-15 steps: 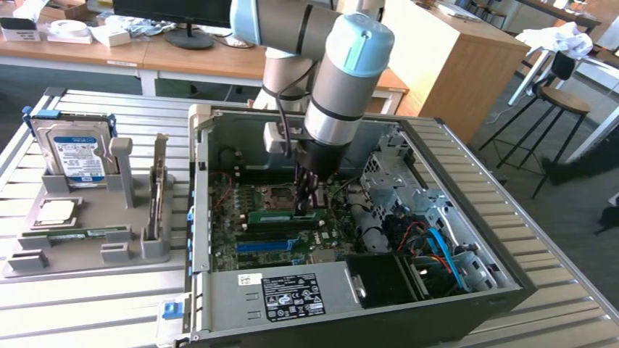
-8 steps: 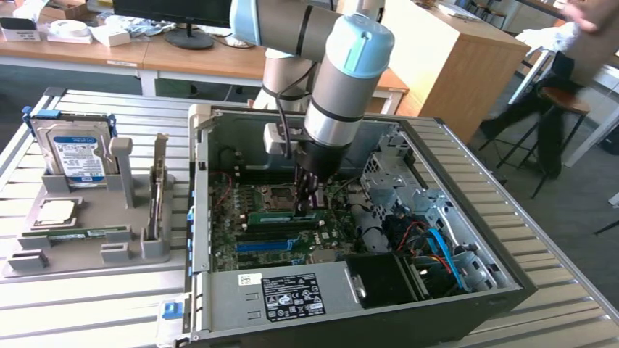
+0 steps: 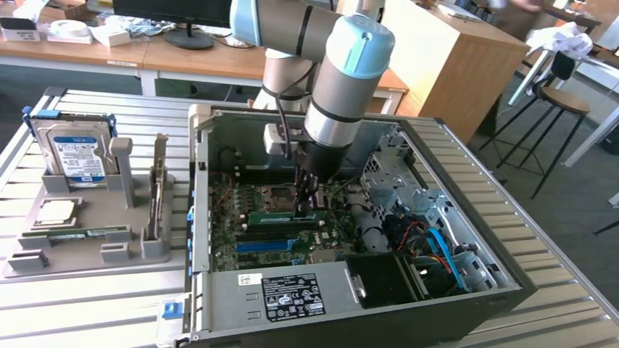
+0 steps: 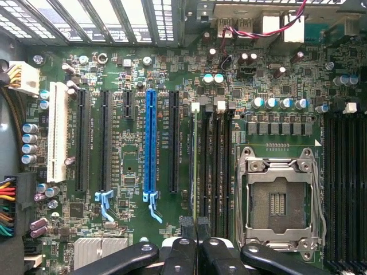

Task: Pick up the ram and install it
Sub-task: 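Insert the ram into the slot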

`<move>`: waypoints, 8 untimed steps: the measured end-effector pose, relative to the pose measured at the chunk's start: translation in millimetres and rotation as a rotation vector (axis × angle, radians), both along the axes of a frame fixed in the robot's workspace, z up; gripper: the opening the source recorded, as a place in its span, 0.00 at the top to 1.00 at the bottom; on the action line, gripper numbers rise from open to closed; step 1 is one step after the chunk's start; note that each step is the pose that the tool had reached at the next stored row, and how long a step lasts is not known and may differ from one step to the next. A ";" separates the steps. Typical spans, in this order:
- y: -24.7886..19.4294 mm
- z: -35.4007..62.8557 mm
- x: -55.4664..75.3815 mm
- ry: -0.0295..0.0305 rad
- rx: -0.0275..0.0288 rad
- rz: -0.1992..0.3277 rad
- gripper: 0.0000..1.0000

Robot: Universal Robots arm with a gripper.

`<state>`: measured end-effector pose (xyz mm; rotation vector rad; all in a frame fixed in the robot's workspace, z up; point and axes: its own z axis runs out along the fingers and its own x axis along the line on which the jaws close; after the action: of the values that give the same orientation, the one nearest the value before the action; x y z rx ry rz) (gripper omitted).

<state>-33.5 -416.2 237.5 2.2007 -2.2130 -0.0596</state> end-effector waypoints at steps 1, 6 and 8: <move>-0.1 -0.2 0.0 0.0000 0.0000 0.000 0.89; -0.1 -1.2 0.0 0.0000 -0.0001 0.000 0.89; 0.0 -1.3 0.0 0.0000 0.0000 0.000 0.89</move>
<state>-33.5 -416.2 236.2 2.2007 -2.2130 -0.0596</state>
